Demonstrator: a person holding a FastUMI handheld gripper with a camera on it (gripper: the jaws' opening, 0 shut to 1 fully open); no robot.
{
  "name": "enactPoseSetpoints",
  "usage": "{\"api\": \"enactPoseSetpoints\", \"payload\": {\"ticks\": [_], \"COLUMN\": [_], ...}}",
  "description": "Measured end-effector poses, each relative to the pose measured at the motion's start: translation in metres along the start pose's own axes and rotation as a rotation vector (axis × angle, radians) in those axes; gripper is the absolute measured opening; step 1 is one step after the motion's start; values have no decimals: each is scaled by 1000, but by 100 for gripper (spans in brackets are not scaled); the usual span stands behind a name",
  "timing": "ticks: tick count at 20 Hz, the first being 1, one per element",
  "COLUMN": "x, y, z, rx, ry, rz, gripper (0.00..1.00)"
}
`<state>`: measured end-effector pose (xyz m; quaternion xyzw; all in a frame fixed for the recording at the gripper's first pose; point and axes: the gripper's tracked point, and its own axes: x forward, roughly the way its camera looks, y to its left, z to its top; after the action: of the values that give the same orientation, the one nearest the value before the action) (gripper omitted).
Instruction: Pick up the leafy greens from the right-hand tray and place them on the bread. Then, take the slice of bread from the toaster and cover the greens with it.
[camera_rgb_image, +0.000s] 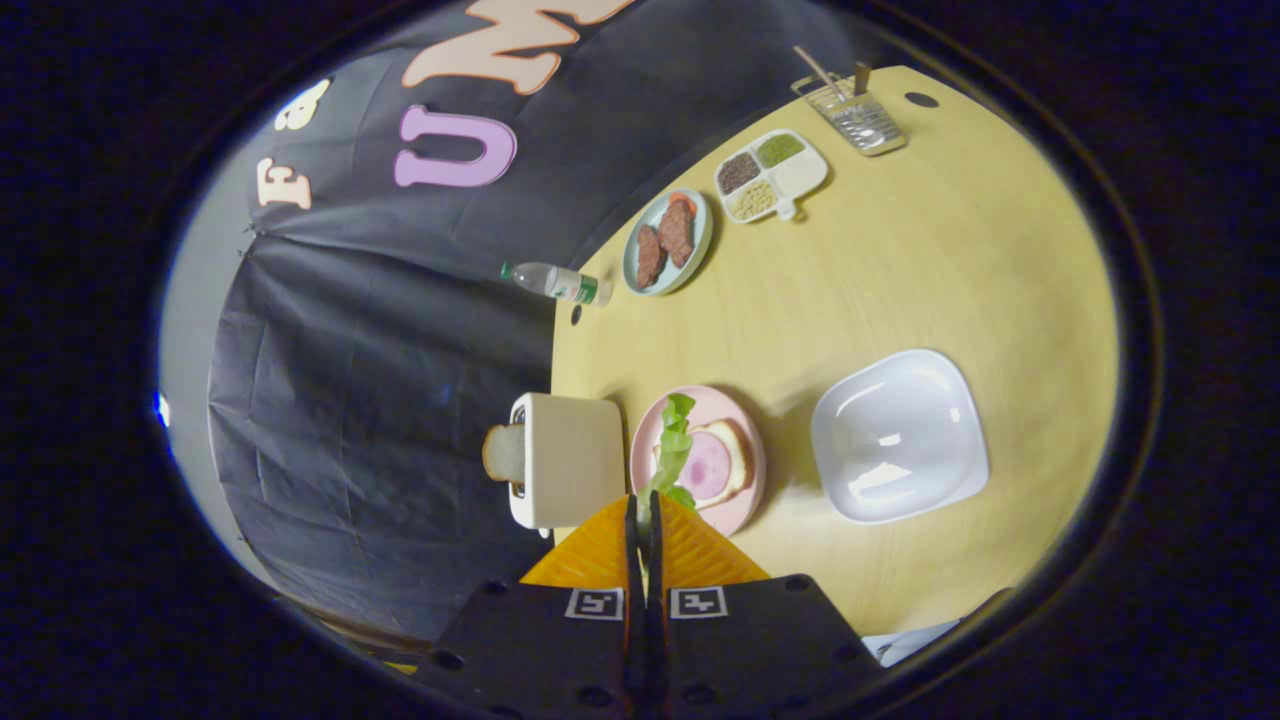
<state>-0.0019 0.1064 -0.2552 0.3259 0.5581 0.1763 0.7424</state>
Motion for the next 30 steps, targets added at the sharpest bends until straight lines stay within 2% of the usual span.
{"api": "enactPoseSetpoints", "payload": {"ticks": [6,10,12,15,21,25,28,30], "x": [61,101,116,132,137,140,141,139], "y": [31,36,27,-1,-47,-64,-67,-69], "z": [-22,-34,-39,-36,-22,-21,-24,-21], "rx": [-31,-81,-101,-128,-183,-263,-314,-350], "ry": [95,150,170,171,143,151,163,161], "rz": [36,15,-18,-113,-263,-334,-355,-384], "gripper": [3,3,3,3,3,3,5,12]}}
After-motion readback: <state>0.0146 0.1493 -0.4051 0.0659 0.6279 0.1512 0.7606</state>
